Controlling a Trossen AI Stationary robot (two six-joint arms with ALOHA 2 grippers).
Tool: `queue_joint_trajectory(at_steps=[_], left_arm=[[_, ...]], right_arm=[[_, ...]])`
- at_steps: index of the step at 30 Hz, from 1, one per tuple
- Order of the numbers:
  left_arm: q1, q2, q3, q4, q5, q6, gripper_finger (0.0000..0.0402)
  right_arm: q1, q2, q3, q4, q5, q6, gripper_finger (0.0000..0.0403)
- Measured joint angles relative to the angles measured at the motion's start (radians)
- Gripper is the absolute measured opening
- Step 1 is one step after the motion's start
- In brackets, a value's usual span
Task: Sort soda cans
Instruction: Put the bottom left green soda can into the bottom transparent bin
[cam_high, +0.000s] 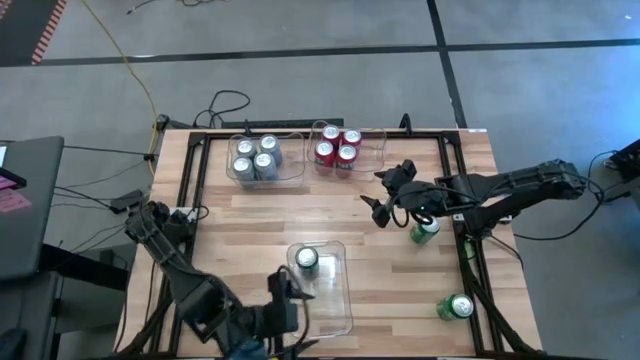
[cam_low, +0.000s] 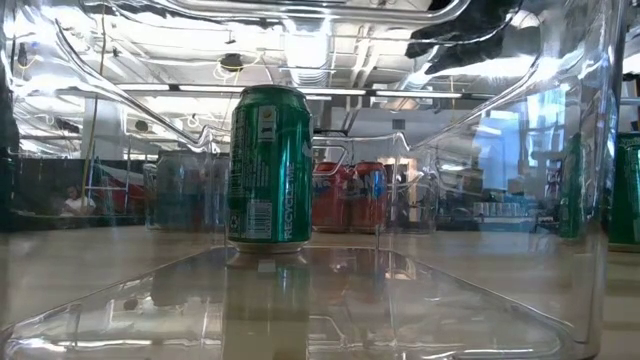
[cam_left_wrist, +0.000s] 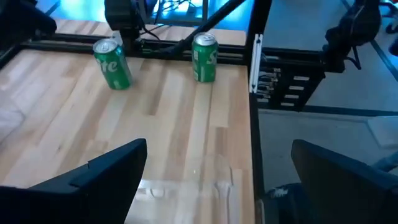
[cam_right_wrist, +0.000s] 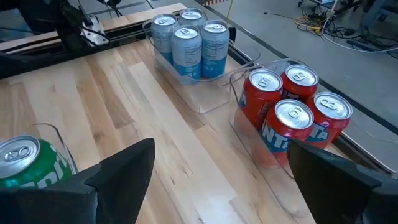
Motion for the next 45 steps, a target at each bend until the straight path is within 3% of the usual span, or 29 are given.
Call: queue_joint_trajectory(at_steps=[7,14,17,24,30,37,45], left_arm=[[-0.094,0.0,0.0,-0.187,0.028,-0.245,0.0396],[-0.162,0.0,0.0,-0.609,0.048,-0.679,0.0396],[-0.179,0.0,0.0,-0.742,0.107,-0.85,0.0396],[-0.18,-0.001,-0.006,-0.741,0.182,-0.935,0.0396],[-0.178,-0.001,-0.083,-0.741,0.213,-0.956,0.0396],[-0.173,0.0,-0.183,-0.742,0.315,-1.058,0.0396],[-0.13,0.0,-0.212,-0.741,0.459,-1.173,0.0396]], right_arm=[[-0.024,0.0,0.0,0.005,0.0,-0.005,0.038],[-0.036,0.0,0.0,0.004,0.0,-0.008,0.038],[-0.041,0.0,0.0,0.006,0.0,-0.008,0.038],[-0.042,0.0,0.0,0.009,0.0,-0.008,0.038],[-0.042,0.0,0.0,0.01,0.0,-0.008,0.038],[-0.055,0.001,0.0,0.019,-0.001,-0.024,0.038],[-0.076,0.001,0.0,0.04,-0.001,-0.034,0.038]])
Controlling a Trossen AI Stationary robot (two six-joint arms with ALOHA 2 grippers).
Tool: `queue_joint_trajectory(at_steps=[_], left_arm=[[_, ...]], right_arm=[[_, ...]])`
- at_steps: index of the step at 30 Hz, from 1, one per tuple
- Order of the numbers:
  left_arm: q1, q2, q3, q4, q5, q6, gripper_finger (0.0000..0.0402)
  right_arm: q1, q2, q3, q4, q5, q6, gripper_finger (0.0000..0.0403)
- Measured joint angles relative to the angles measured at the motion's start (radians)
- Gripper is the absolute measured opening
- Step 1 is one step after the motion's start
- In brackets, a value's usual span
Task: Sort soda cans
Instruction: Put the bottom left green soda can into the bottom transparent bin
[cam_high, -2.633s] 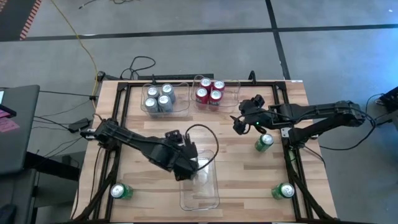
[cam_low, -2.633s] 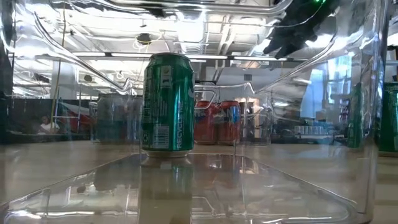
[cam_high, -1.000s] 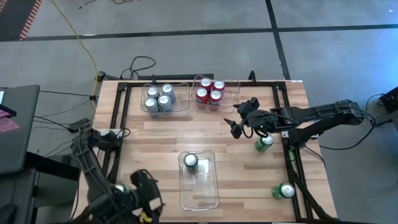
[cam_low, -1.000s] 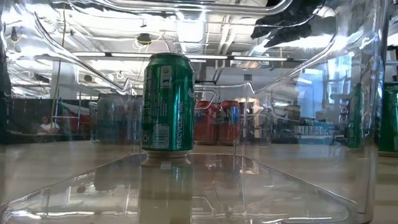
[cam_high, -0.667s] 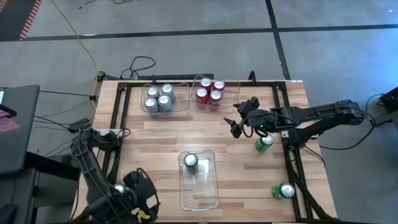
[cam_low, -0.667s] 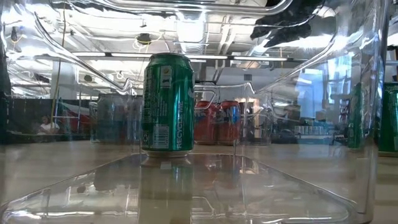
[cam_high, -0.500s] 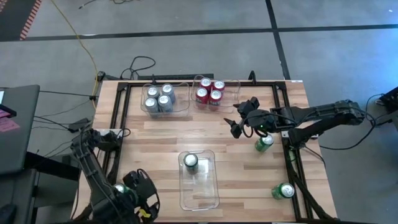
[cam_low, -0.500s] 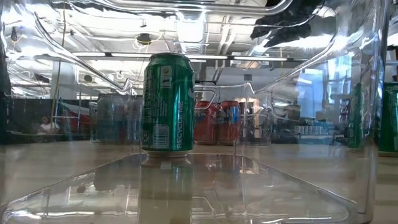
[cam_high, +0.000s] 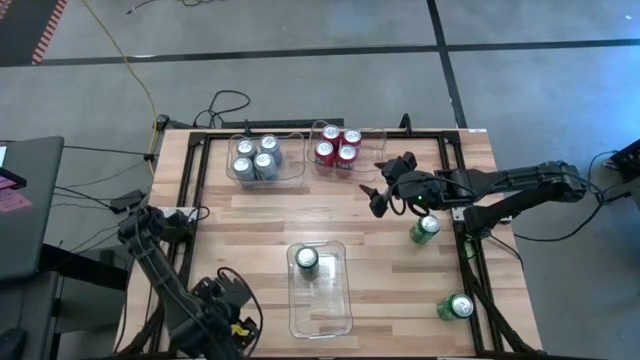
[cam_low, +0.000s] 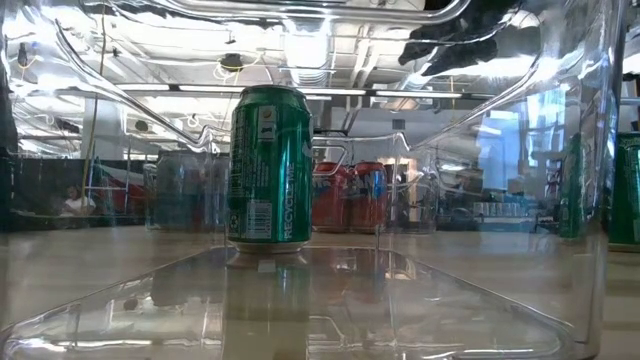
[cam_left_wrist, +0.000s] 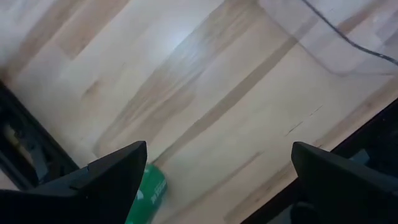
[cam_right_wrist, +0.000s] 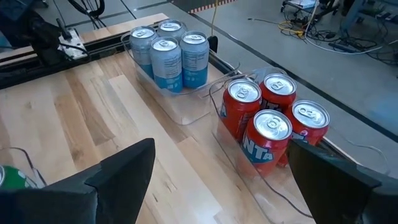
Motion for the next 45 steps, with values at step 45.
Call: queue_joint_trajectory(at_steps=[45], left_arm=[[0.142,0.0,0.041,0.337,0.067,0.492,0.0396]], right_arm=[[0.052,0.0,0.0,-0.024,-0.004,-0.004,0.038]])
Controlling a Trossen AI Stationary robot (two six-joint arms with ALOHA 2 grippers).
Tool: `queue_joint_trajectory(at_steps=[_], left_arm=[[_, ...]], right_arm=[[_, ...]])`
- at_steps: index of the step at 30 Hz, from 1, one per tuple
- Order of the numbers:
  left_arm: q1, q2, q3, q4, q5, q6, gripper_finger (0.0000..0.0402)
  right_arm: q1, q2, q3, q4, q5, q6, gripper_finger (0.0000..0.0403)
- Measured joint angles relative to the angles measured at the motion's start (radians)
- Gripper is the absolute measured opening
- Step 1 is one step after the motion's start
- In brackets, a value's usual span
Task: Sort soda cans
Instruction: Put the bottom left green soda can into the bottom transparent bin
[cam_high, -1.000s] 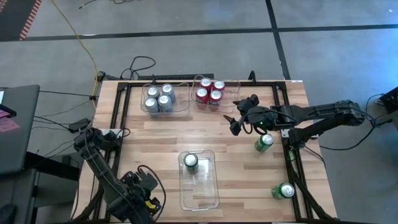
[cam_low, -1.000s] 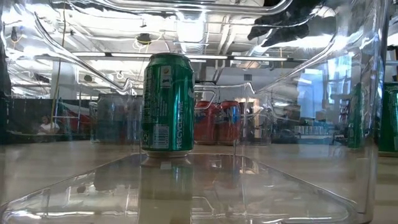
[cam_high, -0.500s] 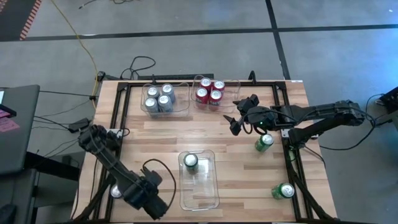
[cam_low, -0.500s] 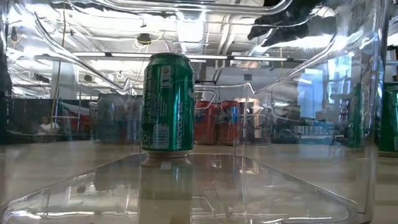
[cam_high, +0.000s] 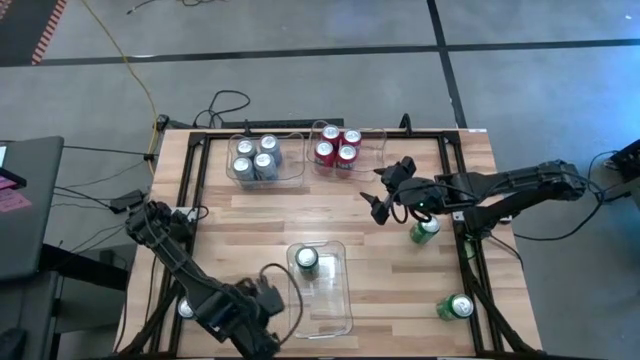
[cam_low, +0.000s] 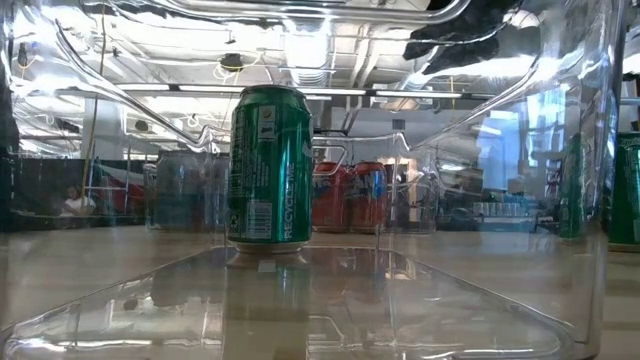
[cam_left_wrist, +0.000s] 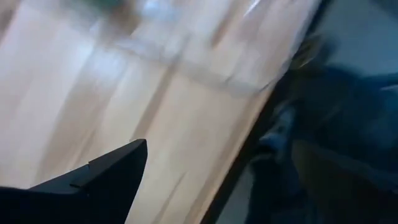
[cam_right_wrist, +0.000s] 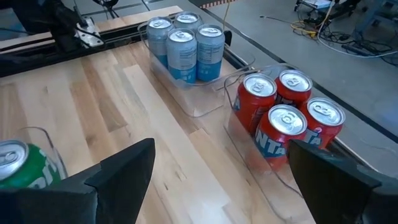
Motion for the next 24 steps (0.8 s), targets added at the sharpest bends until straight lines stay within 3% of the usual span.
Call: queue_joint_trajectory(at_steps=[4,9,16,24], left_arm=[[-0.028,-0.007,0.0,-0.144,0.059,-0.084,0.0396],[-0.054,-0.069,0.0,-0.205,0.03,-0.14,0.0396],[-0.091,-0.19,-0.006,-0.336,-0.078,-0.221,0.0396],[-0.11,-0.318,-0.008,-0.335,-0.329,-0.169,0.0396]], right_arm=[[0.005,0.0,0.0,-0.005,0.0,0.007,0.038],[0.005,0.0,0.0,-0.007,0.0,0.039,0.038],[0.021,0.0,0.0,-0.015,0.0,0.05,0.038],[0.022,0.0,0.0,-0.015,0.0,0.049,0.038]])
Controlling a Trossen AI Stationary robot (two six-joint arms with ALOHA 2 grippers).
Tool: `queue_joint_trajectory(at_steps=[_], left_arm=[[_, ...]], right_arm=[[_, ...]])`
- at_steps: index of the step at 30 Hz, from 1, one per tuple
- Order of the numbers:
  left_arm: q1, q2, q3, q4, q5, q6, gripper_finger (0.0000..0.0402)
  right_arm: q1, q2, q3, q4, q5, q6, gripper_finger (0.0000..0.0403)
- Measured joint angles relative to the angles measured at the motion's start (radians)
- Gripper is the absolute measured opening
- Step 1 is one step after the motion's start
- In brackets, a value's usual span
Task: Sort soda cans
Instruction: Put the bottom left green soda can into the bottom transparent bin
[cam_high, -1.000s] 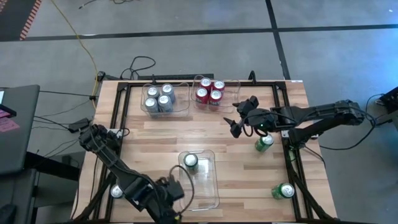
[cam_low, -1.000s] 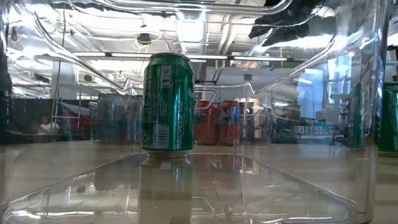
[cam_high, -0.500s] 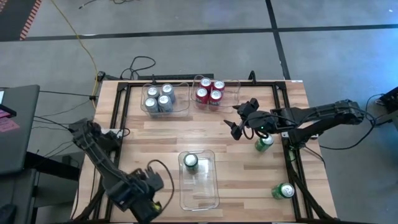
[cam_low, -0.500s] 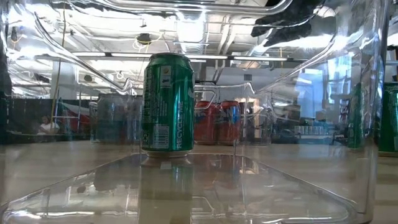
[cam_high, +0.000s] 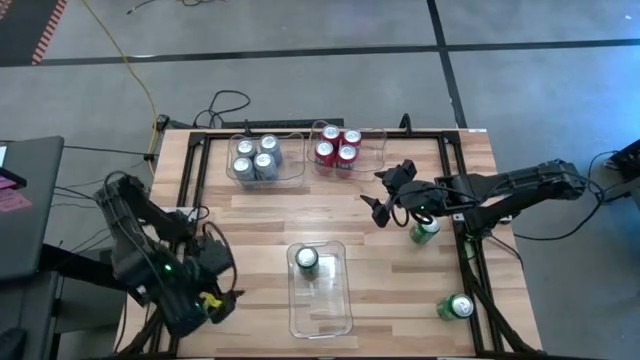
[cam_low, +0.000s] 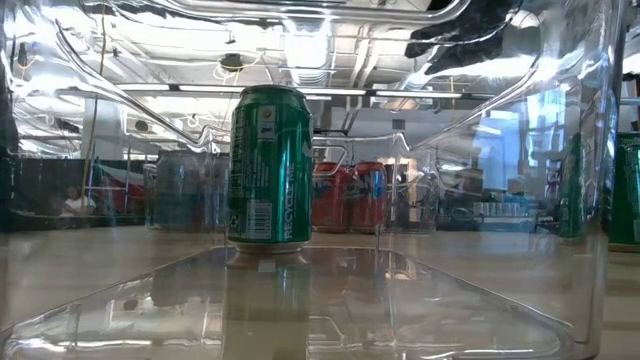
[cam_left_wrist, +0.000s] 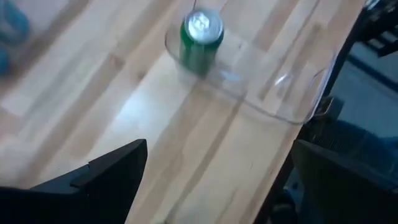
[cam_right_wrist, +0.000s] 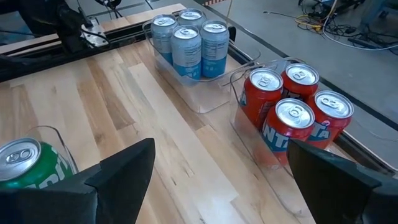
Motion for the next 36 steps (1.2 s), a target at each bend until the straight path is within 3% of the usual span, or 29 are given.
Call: queue_joint_trajectory(at_steps=[8,11,18,25,30,32,36], left_arm=[[0.098,-0.157,0.002,0.011,-0.117,0.138,0.039],[0.145,-0.198,0.016,0.112,-0.119,0.259,0.039],[0.201,-0.217,0.166,0.489,-0.118,0.814,0.039],[0.17,-0.208,0.293,0.931,-0.104,1.577,0.0389],[0.175,-0.207,0.293,1.001,-0.11,2.007,0.0389],[0.195,-0.201,0.293,0.982,-0.169,2.04,0.0389],[0.246,-0.195,0.293,0.831,-0.241,1.847,0.0388]], right_arm=[[0.0,0.0,0.0,0.0,0.0,-0.002,0.038],[-0.008,0.0,0.0,0.001,0.002,-0.008,0.038],[-0.041,0.0,0.0,0.0,0.003,-0.005,0.038],[-0.044,0.048,0.0,0.012,0.002,-0.001,0.038],[-0.072,0.085,0.0,0.012,-0.009,-0.001,0.038],[-0.084,0.085,0.0,0.021,-0.012,-0.003,0.038],[-0.093,0.077,0.0,0.075,-0.012,-0.019,0.038]])
